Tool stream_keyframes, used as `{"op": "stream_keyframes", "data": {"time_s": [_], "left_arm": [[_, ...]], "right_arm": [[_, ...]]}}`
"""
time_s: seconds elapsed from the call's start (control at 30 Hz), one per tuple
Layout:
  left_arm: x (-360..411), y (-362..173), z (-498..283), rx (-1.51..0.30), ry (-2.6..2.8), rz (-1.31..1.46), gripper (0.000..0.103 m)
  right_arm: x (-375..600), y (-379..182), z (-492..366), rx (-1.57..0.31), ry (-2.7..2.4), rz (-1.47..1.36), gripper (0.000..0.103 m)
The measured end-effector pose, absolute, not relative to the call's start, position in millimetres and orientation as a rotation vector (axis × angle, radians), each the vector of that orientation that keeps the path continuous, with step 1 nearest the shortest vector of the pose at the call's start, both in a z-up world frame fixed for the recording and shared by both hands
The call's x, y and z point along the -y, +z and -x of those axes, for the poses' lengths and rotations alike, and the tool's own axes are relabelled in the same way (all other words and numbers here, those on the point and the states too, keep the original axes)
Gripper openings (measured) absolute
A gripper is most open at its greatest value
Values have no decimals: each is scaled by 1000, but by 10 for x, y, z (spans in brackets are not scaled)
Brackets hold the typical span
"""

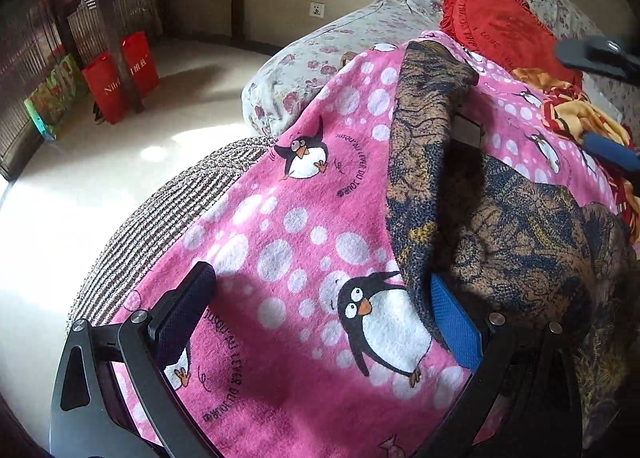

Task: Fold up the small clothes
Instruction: 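Grasp an edge of the floral garment with the right gripper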

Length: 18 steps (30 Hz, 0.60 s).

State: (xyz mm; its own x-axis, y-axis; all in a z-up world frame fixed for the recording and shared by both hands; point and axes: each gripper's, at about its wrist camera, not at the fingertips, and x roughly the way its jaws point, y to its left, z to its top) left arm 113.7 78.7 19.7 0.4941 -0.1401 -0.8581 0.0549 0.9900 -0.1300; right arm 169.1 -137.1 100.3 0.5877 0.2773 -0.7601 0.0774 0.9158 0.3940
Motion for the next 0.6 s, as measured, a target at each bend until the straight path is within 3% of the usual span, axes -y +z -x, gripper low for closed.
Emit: {"op": "stream_keyframes", "data": {"time_s": [0.2, 0.3, 0.4, 0.47, 0.53, 0.6], "left_arm": [[-809, 165, -1129, -1028, -141, 96, 103], [-806, 151, -1149, -1019, -140, 97, 103], [-775, 139, -1165, -1010, -135, 89, 103], [-775, 138, -1174, -1009, -135, 91, 103], [-770, 134, -1158, -1007, -133, 89, 103], [-757, 136, -1160, -1002, -127, 79, 103]], "right_arm": [[1286, 671, -2386, -987, 122, -527, 81], [1212, 512, -2616, -1026, 134, -538, 69], [1184, 456, -2697, -1020, 121, -525, 48], [1179, 492, -2688, -997, 133, -527, 25], [1181, 610, -2609, -962, 147, -498, 14], [1223, 748, -2507, -924, 144, -480, 10]]}}
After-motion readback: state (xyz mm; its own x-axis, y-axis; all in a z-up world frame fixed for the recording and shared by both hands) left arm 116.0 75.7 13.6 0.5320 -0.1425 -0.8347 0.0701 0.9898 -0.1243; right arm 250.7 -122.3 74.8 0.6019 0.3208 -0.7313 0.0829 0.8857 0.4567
